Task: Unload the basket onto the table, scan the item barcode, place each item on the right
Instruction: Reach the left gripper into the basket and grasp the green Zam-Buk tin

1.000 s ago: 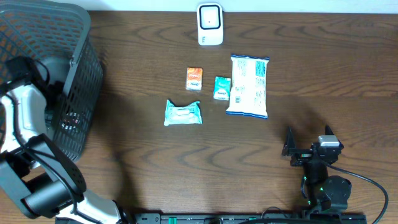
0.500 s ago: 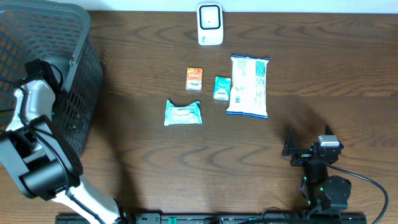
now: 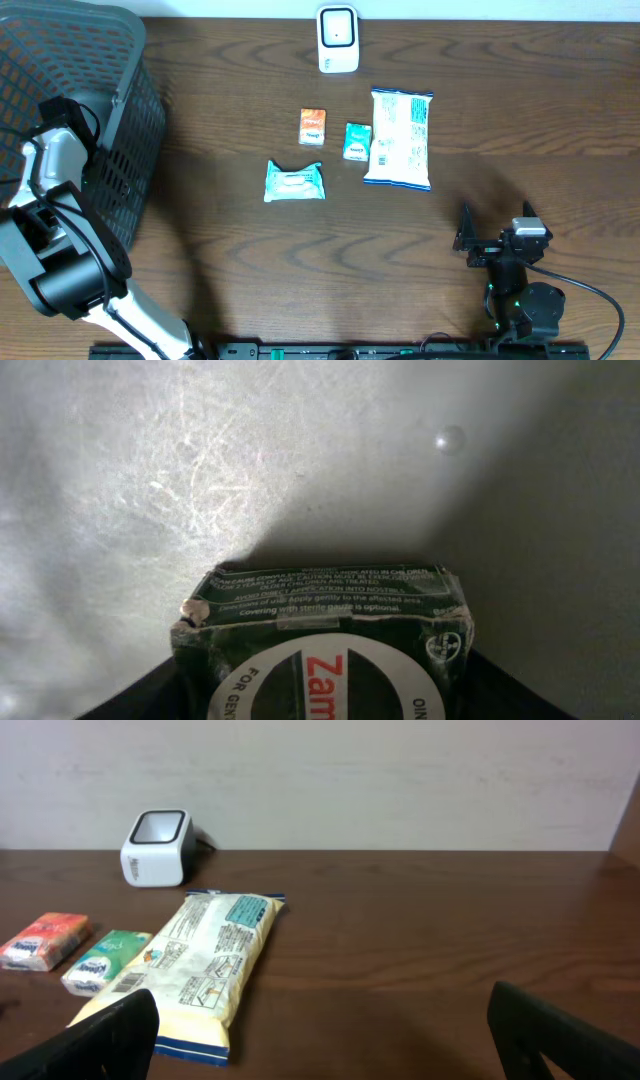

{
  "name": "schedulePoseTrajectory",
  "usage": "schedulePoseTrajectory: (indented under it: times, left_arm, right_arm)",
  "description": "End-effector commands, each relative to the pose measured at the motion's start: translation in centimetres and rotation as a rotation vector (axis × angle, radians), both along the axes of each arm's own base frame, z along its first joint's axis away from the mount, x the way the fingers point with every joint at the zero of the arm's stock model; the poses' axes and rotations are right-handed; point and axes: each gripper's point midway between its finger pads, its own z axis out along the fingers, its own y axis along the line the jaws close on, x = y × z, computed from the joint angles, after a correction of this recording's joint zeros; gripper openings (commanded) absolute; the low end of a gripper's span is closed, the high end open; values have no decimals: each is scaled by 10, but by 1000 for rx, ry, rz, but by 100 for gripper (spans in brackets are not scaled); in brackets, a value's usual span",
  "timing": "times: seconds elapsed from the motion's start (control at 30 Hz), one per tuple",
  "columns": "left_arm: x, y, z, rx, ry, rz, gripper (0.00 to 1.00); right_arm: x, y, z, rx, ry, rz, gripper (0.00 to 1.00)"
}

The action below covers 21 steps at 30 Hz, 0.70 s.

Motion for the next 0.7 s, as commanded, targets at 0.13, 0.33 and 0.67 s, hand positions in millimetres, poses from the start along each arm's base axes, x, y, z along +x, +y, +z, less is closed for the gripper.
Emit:
schedulePoseTrajectory:
  times: [0.13,0.33,0.67]
  left_arm:
    - [1,6,31,44,-37,2,52]
    - [6,9,110,154,-230,-28,52]
    - [-16,-12,273,361,-695,-43,52]
  right_arm:
    - [0,-2,0,-7,0,-6,99]
    - [0,-2,0,-7,0,-6,99]
    - [0,-2,0,-7,0,-7,99]
